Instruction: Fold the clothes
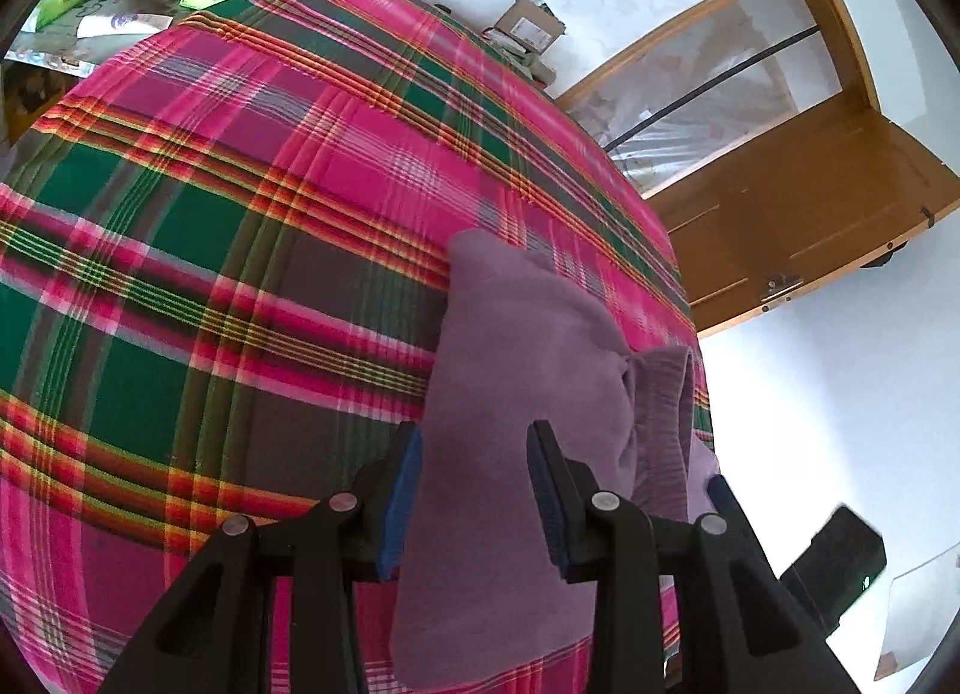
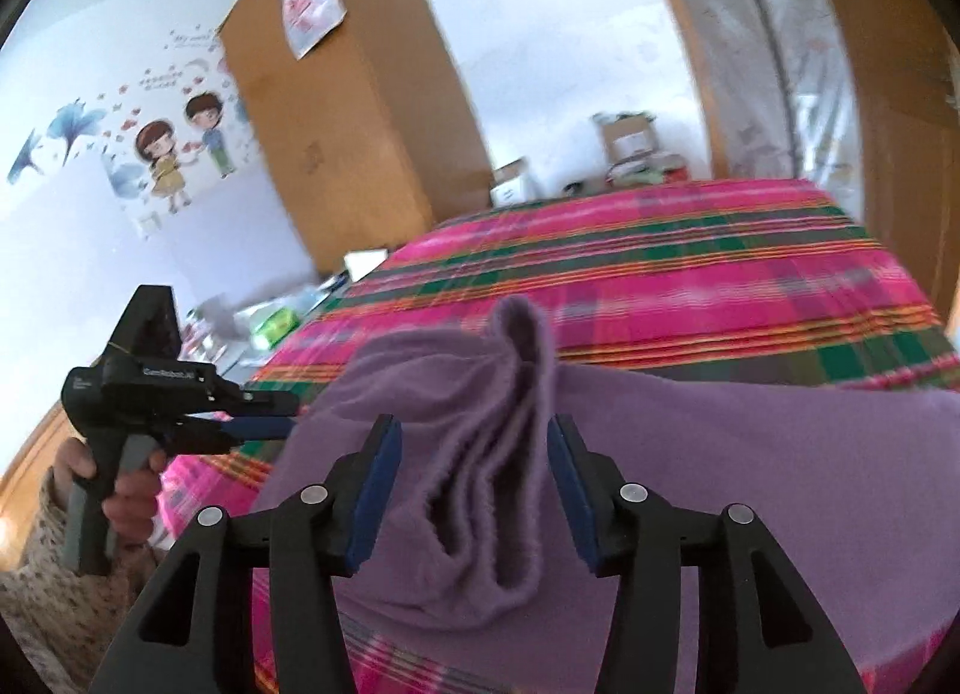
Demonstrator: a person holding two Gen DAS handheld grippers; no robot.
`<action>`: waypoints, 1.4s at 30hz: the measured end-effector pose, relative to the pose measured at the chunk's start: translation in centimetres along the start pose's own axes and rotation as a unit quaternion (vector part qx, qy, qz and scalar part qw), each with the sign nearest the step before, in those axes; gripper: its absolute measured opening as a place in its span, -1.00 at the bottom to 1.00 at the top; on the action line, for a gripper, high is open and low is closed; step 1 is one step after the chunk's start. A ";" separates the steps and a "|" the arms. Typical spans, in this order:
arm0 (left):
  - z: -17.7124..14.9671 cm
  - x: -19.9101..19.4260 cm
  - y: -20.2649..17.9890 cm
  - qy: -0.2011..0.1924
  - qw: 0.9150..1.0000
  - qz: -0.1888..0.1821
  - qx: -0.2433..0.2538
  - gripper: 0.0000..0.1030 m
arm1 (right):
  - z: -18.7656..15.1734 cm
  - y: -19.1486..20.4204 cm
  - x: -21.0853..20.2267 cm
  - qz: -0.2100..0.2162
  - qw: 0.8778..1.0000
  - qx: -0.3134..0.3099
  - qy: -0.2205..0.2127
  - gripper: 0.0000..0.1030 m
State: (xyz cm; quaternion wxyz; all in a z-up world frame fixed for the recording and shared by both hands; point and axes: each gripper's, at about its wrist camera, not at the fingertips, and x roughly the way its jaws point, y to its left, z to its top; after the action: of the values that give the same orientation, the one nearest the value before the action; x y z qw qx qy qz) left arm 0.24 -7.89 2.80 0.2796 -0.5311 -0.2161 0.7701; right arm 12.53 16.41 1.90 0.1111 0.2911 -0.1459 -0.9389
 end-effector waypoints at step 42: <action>1.1 1.6 0.8 0.023 1.000 0.009 -0.004 -0.29 | 4.1 -4.7 5.2 -0.027 0.993 0.088 0.070 -0.39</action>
State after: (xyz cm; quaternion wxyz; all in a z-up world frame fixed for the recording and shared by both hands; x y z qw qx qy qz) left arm -1.41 -7.47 1.51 0.2756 -0.5519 -0.2080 0.7591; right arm 5.34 20.13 0.86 0.0691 0.3689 -0.2122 -0.9023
